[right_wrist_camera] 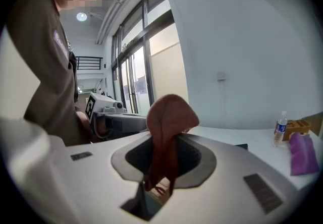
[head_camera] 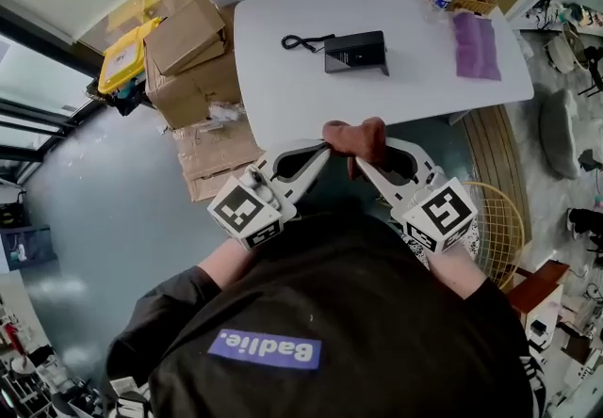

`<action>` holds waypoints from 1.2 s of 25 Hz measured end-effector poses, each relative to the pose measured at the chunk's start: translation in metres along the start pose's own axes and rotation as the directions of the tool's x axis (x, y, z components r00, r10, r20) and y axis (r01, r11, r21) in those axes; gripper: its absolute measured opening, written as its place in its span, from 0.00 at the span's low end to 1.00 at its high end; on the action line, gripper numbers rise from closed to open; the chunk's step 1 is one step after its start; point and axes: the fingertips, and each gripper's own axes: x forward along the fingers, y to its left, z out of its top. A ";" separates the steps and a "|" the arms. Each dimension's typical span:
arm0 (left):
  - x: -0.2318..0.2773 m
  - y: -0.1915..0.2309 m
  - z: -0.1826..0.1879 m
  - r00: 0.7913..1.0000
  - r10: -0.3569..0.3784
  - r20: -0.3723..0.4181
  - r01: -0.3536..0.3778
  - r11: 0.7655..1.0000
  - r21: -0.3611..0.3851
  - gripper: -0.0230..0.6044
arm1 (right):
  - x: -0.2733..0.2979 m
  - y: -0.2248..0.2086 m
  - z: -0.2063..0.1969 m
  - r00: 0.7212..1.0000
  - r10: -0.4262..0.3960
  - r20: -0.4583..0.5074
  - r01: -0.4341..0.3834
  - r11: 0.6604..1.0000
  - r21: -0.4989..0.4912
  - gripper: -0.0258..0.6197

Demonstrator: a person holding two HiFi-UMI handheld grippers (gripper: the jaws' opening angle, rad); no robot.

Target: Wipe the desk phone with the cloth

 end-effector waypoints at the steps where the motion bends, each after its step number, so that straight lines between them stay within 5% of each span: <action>1: 0.003 -0.005 -0.002 1.000 -0.009 -0.011 0.010 1.000 0.008 0.05 | -0.004 -0.001 0.000 1.000 -0.002 0.011 0.002 1.000 0.001 0.18; 30: 0.023 -0.038 -0.012 0.999 0.012 -0.043 -0.010 0.999 0.036 0.05 | -0.040 -0.001 -0.017 1.000 0.002 0.026 -0.002 1.000 0.008 0.18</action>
